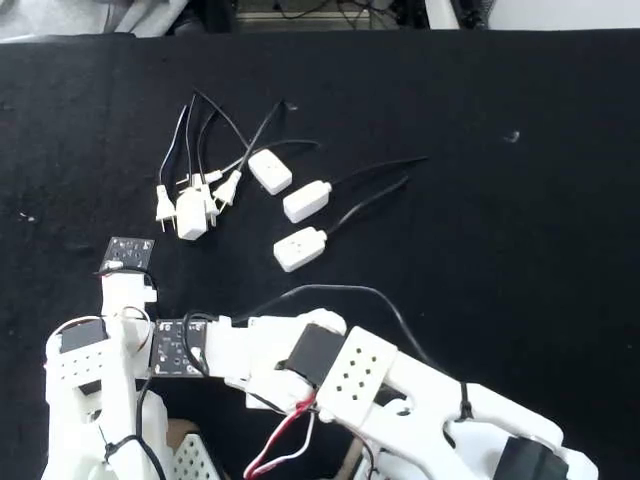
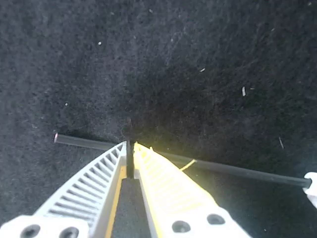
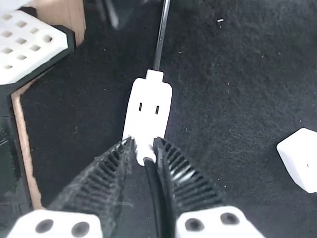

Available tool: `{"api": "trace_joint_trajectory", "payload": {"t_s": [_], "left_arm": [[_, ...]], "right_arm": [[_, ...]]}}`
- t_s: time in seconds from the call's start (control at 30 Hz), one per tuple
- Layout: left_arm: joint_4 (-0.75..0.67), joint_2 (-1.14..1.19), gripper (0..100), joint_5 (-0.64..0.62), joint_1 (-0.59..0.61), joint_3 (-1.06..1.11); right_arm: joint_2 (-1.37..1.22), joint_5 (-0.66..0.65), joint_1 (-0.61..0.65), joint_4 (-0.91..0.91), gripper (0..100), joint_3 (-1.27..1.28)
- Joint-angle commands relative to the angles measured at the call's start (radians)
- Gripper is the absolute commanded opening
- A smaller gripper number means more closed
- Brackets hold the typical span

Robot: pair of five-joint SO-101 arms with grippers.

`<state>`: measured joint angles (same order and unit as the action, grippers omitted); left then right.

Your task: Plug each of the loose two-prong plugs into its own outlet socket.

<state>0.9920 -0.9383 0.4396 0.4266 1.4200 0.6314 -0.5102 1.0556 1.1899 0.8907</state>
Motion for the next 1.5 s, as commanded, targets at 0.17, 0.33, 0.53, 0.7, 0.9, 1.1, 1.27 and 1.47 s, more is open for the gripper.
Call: {"api": "trace_joint_trajectory", "payload": {"t_s": [0.17,0.33,0.53,0.7,0.9,1.1,1.27,1.47], "left_arm": [[-0.029,0.012,3,-0.005,-0.004,0.015],[-0.029,0.012,3,-0.005,-0.004,0.015],[-0.029,0.012,3,-0.005,-0.004,0.015],[-0.029,0.012,3,-0.005,-0.004,0.015],[-0.029,0.012,3,-0.005,-0.004,0.015],[-0.029,0.012,3,-0.005,-0.004,0.015],[-0.029,0.012,3,-0.005,-0.004,0.015],[-0.029,0.012,3,-0.005,-0.004,0.015]], "right_arm": [[-0.025,-0.048,-0.017,0.071,1.1,0.008],[-0.025,-0.044,-0.012,0.060,1.1,0.019],[-0.033,-0.041,-0.011,0.008,1.1,0.018],[-0.033,-0.038,0.012,0.028,1.1,0.024],[-0.033,-0.028,0.040,0.061,1.1,0.033],[-0.035,-0.034,0.031,0.068,1.1,0.035],[-0.035,-0.078,-0.075,0.074,1.1,0.033],[-0.035,-0.052,-0.038,0.068,1.1,0.016]]}}
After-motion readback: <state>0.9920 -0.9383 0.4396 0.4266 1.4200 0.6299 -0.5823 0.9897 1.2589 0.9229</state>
